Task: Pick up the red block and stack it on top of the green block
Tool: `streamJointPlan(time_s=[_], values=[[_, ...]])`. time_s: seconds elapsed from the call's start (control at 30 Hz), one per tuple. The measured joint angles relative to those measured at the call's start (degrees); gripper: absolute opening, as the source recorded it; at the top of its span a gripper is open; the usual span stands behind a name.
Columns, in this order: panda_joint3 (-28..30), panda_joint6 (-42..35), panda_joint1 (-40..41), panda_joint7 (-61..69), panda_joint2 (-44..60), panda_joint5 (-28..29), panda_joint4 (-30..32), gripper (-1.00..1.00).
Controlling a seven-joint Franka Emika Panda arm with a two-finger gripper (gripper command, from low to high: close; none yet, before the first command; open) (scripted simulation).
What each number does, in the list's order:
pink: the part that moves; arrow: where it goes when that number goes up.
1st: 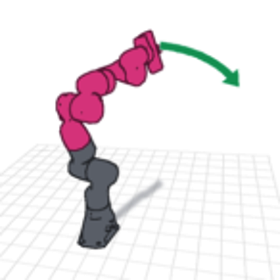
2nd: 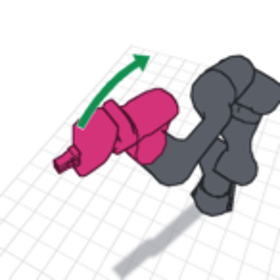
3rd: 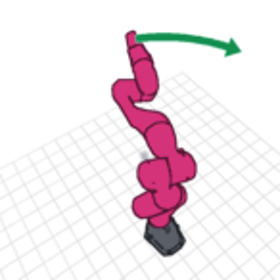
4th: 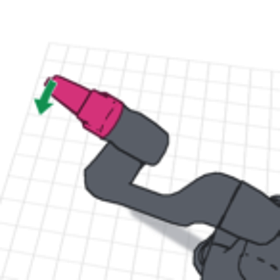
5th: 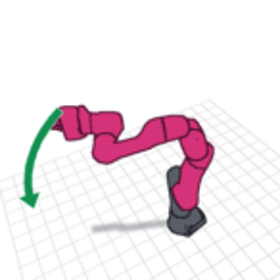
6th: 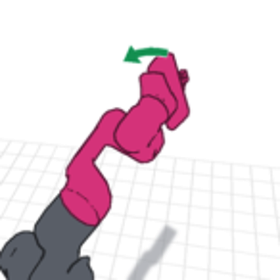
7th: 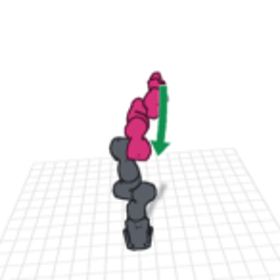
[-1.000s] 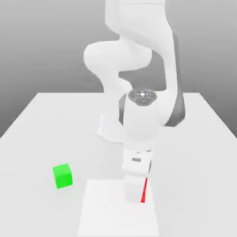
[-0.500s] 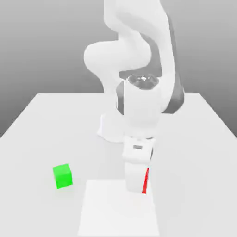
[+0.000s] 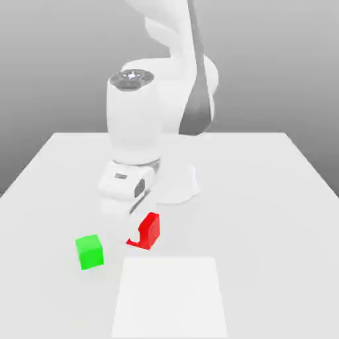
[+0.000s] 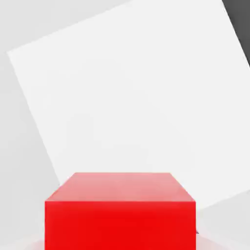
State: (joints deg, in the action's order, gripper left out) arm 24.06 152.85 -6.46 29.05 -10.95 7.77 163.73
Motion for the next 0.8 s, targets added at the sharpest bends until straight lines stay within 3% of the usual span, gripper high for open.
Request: streamJointPlan(time_s=[0.23,0.8], values=[[5.9,-0.9,10.2,1.5,-3.3,6.5,1.9,-1.00],[11.1,5.0,0.5,15.2,6.1,-12.6,0.5,-1.00]])
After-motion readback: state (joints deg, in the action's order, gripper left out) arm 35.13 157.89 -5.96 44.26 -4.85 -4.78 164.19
